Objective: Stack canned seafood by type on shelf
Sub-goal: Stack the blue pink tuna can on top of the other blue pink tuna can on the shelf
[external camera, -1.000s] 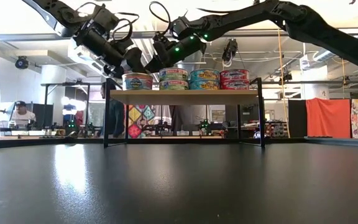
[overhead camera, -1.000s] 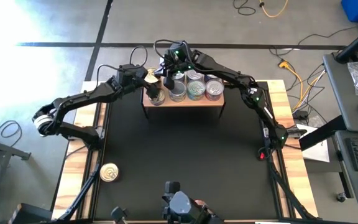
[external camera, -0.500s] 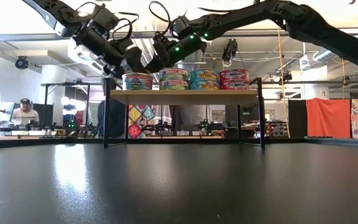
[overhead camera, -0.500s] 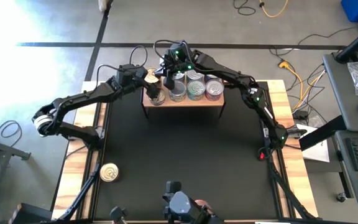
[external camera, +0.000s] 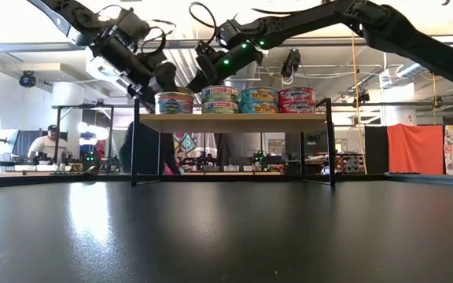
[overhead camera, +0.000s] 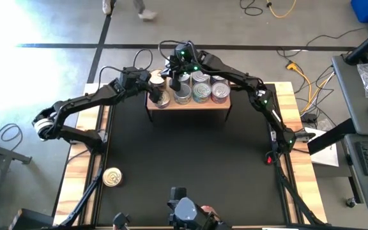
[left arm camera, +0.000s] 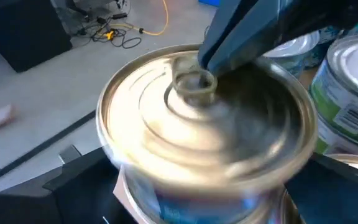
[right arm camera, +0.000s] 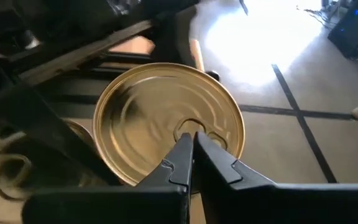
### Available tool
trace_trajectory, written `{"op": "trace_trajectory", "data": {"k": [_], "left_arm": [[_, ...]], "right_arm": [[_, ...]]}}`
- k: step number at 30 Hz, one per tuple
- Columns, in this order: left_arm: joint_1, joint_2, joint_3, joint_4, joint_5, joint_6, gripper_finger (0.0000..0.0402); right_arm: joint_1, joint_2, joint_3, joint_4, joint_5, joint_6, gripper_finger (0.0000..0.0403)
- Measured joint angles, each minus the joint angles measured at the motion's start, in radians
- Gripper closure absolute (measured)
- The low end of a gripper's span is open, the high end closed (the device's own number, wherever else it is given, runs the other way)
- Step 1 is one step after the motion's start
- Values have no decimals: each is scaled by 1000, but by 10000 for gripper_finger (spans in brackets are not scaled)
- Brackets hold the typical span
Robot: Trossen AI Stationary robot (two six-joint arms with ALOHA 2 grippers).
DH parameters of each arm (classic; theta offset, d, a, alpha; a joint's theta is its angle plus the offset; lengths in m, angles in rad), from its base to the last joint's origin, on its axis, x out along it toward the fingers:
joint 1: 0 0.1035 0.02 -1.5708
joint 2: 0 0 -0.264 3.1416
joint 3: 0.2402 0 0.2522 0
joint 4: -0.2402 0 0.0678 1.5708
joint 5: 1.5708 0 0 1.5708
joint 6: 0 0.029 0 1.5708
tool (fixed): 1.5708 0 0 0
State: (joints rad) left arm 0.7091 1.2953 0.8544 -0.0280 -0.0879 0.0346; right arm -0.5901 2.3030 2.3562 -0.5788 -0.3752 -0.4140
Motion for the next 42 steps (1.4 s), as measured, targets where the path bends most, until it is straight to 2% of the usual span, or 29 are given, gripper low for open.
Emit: {"op": "trace_trajectory", "data": {"k": [20,30,42], "left_arm": [[3,-41,26,-27,8,35,2],[21,-63,228,-264,9,187,2],[54,-65,259,-398,-2,165,2]], "right_arm": [[-2,-3,0,-8,-13,10,390],[-1,-3,-1,39,-14,23,390],[-10,-49,-7,55,-25,93,390]]}}
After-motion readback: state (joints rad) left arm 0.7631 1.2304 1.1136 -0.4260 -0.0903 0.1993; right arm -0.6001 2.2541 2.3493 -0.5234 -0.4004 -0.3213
